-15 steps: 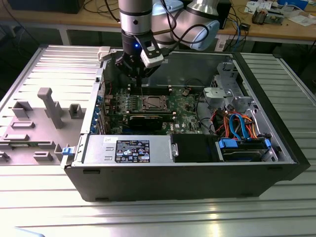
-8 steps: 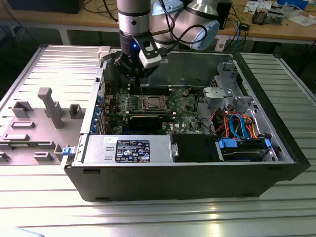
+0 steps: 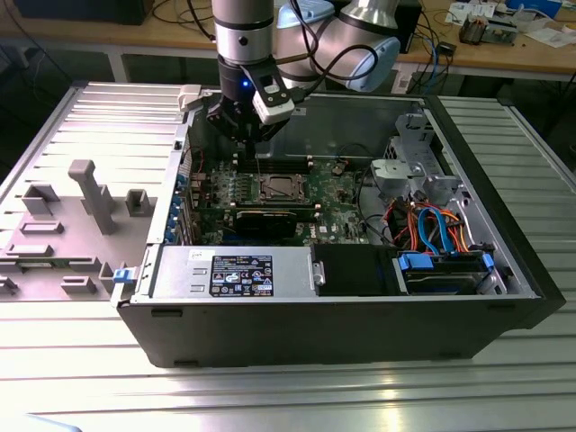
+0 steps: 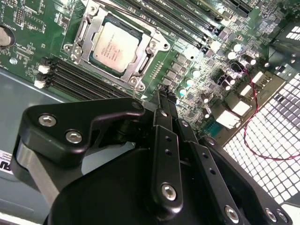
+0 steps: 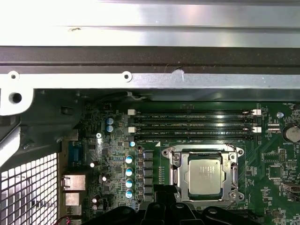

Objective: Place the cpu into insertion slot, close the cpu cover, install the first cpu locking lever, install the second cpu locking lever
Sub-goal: 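Install the first cpu locking lever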

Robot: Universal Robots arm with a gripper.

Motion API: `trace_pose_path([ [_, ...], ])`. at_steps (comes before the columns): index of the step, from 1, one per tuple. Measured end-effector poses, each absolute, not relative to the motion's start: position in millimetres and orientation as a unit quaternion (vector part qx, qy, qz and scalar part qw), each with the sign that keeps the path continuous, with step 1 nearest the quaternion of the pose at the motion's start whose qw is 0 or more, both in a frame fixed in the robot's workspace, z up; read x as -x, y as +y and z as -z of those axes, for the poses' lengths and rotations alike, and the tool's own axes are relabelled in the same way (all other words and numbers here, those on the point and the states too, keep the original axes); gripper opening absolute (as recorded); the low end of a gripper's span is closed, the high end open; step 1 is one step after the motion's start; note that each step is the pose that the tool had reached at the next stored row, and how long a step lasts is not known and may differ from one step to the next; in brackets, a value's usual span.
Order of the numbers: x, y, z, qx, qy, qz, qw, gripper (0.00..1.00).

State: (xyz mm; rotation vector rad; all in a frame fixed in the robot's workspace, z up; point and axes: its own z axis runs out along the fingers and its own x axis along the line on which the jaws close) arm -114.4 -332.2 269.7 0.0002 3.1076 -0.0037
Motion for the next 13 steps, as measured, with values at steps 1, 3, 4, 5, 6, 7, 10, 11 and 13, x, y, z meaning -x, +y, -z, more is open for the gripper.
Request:
trace_pose_path([
  [1, 114, -332, -270, 0.0, 1.0, 0.001, 0.017, 0.11],
  [3, 115, -332, -269, 0.0, 1.0, 0.001, 0.017, 0.11],
  [4, 115, -332, -269, 0.0, 1.0, 0.001, 0.017, 0.11],
  [5, 116, -331, -268, 0.001, 1.0, 0.001, 0.017, 0.11],
  [6, 116, -329, -267, 0.003, 1.0, 0.001, 0.017, 0.11],
  [7, 116, -327, -267, 0.004, 1.0, 0.001, 0.017, 0.11],
  [10, 116, -323, -265, 0.005, 1.0, 0.001, 0.017, 0.11],
  [11, 116, -322, -265, 0.005, 1.0, 0.001, 0.017, 0.11],
  [13, 117, -322, -265, 0.006, 1.0, 0.001, 0.017, 0.11],
])
